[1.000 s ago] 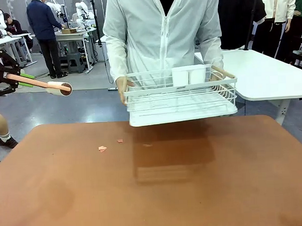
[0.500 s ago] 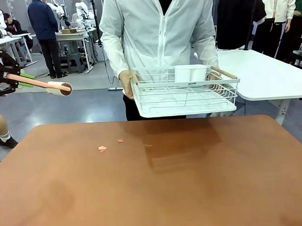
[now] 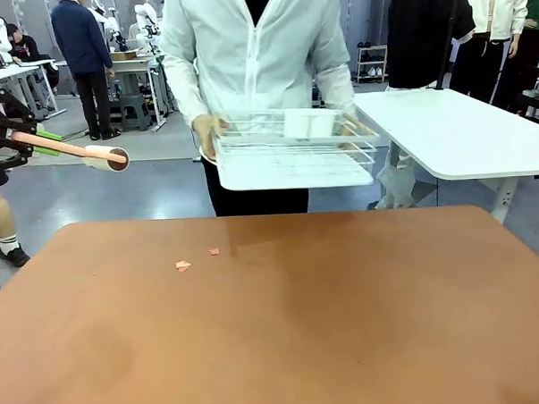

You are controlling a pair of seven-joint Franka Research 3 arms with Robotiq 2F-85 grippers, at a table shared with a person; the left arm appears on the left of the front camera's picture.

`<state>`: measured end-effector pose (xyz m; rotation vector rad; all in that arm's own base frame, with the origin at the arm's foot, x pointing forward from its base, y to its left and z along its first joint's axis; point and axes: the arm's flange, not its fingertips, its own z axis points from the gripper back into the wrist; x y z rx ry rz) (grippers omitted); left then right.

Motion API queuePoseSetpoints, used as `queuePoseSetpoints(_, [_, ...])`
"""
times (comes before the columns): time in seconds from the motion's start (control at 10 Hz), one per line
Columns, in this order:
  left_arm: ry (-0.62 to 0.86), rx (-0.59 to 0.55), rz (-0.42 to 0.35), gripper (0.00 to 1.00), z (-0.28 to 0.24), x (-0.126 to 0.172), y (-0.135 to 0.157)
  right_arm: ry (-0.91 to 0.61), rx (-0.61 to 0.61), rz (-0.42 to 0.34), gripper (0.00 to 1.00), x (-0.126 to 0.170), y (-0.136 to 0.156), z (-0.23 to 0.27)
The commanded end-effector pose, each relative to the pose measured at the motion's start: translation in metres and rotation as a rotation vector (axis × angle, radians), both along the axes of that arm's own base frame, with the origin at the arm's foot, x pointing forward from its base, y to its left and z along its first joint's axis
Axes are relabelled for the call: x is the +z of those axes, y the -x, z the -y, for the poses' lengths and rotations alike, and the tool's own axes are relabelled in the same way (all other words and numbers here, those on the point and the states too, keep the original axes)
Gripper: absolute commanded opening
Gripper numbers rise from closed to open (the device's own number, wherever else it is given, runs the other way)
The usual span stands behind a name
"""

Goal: Clean the table.
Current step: Clean the table with the Lint Roller when the human lifts the Dish drying rack.

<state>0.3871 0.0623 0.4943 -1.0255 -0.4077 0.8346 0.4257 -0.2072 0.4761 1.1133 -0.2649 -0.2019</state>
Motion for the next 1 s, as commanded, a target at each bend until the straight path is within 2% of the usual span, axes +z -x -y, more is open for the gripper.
queuePoseSetpoints(0.0, [-0.064,-0.181,0.089,0.19,-0.003,0.031,-0.010,-0.003,0.002,0.004,1.00,0.001,0.000,-0.001])
queuePoseSetpoints(0.1, [-0.106,-0.242,0.105,0.19,-0.004,0.045,-0.025,-0.003,0.002,0.004,1.00,0.001,0.000,-0.001])
queuePoseSetpoints(0.2, [-0.170,-0.343,0.089,0.19,-0.004,0.051,-0.040,-0.003,0.002,0.004,1.00,0.001,0.000,-0.001])
queuePoseSetpoints(0.4, [-0.333,-0.555,0.092,0.19,0.002,0.049,-0.061,-0.003,0.002,0.004,1.00,0.001,0.000,-0.001])
queuePoseSetpoints(0.5, [-0.434,-0.625,0.108,0.19,0.005,0.043,-0.072,-0.003,0.002,0.004,1.00,0.001,0.000,-0.001])
queuePoseSetpoints(0.7, [-0.688,-0.703,0.083,0.19,0.017,0.013,-0.095,-0.003,0.002,0.004,1.00,0.001,0.000,-0.001])
queuePoseSetpoints(0.9, [-0.849,-0.726,0.035,0.19,0.024,-0.009,-0.111,-0.003,0.002,0.004,1.00,0.001,0.000,-0.001])
